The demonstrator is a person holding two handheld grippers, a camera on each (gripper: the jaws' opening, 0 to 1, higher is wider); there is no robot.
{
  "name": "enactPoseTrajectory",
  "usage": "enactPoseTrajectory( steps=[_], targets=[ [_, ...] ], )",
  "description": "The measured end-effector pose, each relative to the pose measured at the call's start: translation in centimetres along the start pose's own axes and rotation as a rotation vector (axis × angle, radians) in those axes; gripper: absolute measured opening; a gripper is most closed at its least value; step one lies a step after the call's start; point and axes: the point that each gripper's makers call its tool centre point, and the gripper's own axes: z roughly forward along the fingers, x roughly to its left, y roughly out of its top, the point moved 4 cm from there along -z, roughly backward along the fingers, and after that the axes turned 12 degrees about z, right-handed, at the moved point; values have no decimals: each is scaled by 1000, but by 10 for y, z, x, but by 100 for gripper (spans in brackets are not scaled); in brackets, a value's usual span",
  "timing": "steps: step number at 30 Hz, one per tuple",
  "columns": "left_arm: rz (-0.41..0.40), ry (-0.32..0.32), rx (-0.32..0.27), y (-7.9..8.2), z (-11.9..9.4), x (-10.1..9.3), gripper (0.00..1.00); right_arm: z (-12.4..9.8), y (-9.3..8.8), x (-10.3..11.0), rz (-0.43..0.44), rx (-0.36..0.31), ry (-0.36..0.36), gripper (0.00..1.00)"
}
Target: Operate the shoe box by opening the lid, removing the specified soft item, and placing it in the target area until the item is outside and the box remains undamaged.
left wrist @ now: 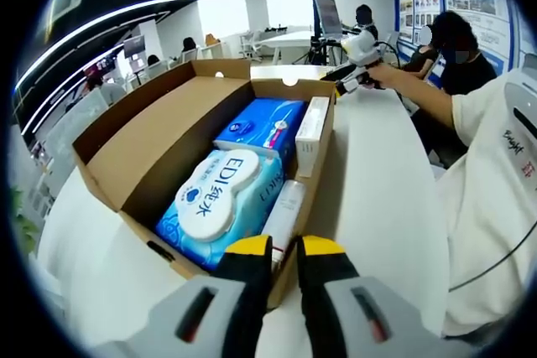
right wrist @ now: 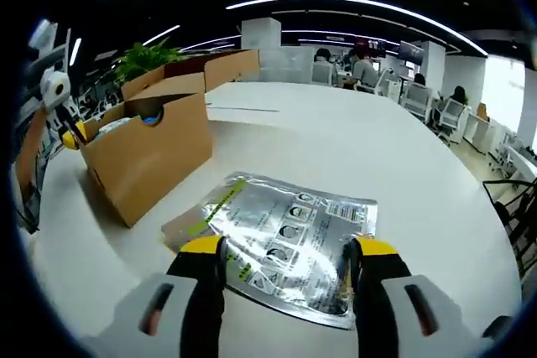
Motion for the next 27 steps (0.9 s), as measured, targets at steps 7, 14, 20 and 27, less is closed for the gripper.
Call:
enactPoseTrajectory(
  steps=[7,14,20,27],
  targets=[
    [2,4,-7,0,0,0,12,3,0,0,15,-11,0,61],
    [2,6,-9,0,0,-1,12,3,0,0,21,5,-1,59],
    [3,10,-17,0,-1,-1,12,9,2,-3,28,-11,6,59],
    [3,8,-22,0,-1,0,12,17,9,-7,23,1,13,59]
  ],
)
